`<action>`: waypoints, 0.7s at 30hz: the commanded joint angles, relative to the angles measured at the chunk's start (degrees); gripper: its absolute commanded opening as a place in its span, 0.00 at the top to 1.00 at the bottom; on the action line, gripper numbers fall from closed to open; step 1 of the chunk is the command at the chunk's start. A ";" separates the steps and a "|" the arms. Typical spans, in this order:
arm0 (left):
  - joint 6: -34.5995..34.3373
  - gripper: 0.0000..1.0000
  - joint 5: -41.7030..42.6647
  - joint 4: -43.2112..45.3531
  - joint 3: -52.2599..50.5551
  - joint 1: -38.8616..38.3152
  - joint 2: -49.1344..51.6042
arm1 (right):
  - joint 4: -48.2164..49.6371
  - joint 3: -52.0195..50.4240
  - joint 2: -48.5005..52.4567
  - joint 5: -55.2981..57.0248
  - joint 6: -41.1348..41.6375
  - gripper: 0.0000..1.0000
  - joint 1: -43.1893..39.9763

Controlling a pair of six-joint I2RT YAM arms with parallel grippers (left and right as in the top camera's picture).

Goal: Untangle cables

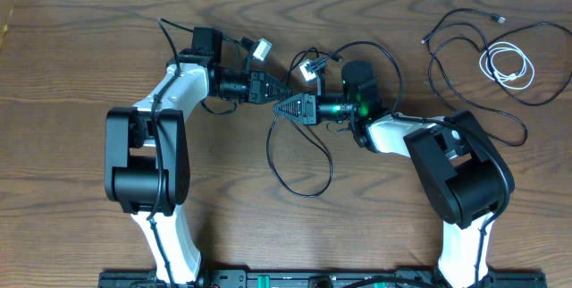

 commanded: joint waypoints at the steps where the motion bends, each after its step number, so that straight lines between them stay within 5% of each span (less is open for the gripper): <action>1: 0.42 0.83 -0.94 0.26 0.57 -0.17 -1.27 | 0.17 0.09 0.66 2.58 -0.37 0.99 1.05; 5: 0.37 0.27 -3.34 1.27 0.57 -0.17 -1.27 | -0.79 0.09 0.66 2.80 -0.44 0.99 1.05; 7: 0.39 0.11 -3.52 1.49 0.57 -0.11 -1.27 | -2.05 0.09 0.66 2.78 -0.61 0.99 1.03; 21: -4.35 0.06 -3.54 4.68 0.57 5.07 -1.27 | -24.59 0.11 0.66 16.24 -7.06 0.99 -0.61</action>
